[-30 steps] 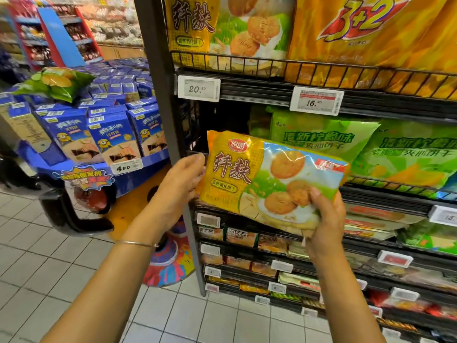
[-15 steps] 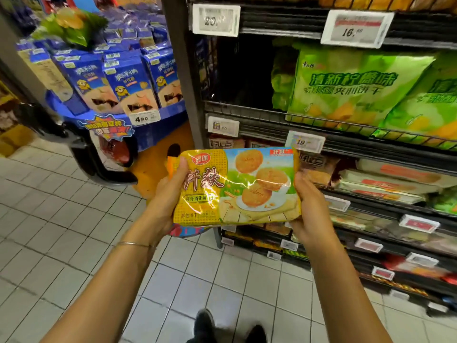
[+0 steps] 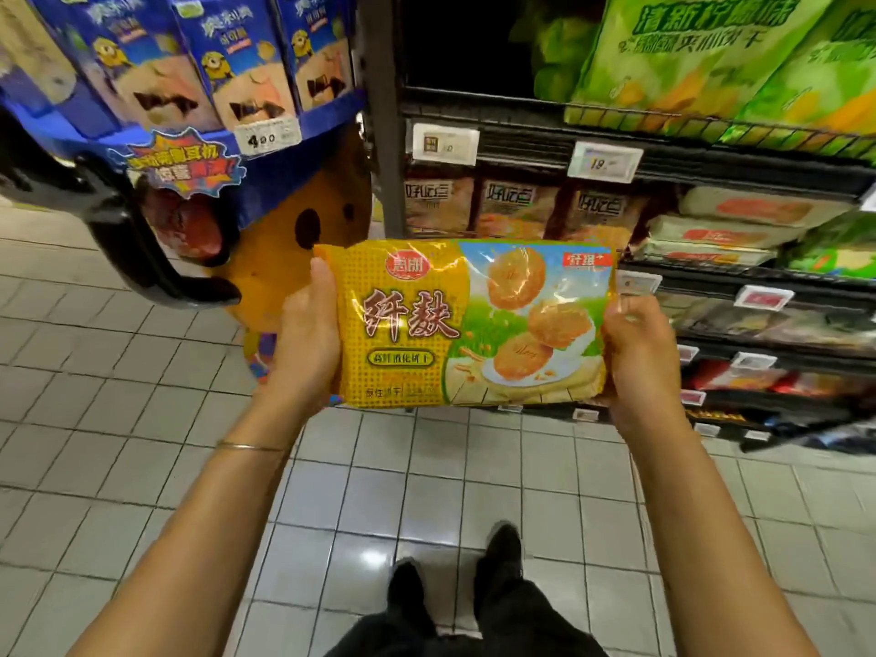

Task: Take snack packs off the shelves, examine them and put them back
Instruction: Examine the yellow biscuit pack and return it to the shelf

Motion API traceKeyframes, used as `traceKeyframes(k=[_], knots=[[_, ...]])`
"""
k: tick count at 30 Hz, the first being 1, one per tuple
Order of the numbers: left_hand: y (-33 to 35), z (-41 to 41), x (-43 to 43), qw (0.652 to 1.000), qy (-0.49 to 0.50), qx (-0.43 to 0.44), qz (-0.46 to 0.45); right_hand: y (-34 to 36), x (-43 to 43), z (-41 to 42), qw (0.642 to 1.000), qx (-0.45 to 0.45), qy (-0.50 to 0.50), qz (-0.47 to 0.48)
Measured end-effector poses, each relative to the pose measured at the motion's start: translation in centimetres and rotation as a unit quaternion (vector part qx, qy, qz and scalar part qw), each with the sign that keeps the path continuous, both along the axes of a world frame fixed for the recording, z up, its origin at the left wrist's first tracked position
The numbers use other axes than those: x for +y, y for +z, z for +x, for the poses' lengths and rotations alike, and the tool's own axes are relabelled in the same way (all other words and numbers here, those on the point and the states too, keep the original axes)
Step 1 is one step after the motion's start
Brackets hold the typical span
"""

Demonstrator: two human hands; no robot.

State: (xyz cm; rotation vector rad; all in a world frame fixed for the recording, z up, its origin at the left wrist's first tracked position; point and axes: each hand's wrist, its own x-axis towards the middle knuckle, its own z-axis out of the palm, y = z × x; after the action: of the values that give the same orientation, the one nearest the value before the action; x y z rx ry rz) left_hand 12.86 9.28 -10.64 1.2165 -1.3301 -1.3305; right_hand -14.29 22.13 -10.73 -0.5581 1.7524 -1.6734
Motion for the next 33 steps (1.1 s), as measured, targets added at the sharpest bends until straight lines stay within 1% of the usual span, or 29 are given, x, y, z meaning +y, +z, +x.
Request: traceKeyframes(k=[2,4,7,9,13,17,19,24,30,33], knots=[[-0.3,0.3,0.7,0.998,-0.006,-0.032,-0.05,-0.6,1.3,0.7,1.0,0.007,-0.019,-0.01],[-0.1,0.7,1.2,0.995,-0.022,-0.044,-0.082,-0.6,2.4,1.4,0.999,0.013,-0.026,-0.018],[0.6,1.4,1.1,0.993,-0.001,-0.05,-0.108,-0.2,3.1,1.9,0.998,0.04,-0.022,-0.037],[1.2,1.9,0.9,0.991,0.011,-0.056,-0.123,0.6,3.3,2.3,0.997,0.065,0.0,-0.045],[2.0,3.2,0.6,0.99,0.028,-0.063,-0.124,2.2,3.2,2.8,0.994,0.086,0.036,-0.055],[1.9,4.2,0.5,0.997,0.035,0.001,-0.071,3.2,2.7,3.0,0.991,0.094,0.081,-0.058],[1.9,4.6,0.6,0.997,0.046,0.014,-0.062,3.5,2.4,3.2,0.989,0.102,0.089,-0.064],[2.0,4.7,0.3,0.996,0.066,0.05,-0.043,3.7,1.4,4.0,0.988,0.09,0.088,-0.085],[2.0,4.5,0.5,0.991,0.05,0.12,-0.012,3.4,0.6,3.9,0.988,0.078,0.096,-0.095],[1.9,4.5,0.5,0.99,0.055,0.13,-0.001,3.3,0.4,3.9,0.987,0.073,0.101,-0.102]])
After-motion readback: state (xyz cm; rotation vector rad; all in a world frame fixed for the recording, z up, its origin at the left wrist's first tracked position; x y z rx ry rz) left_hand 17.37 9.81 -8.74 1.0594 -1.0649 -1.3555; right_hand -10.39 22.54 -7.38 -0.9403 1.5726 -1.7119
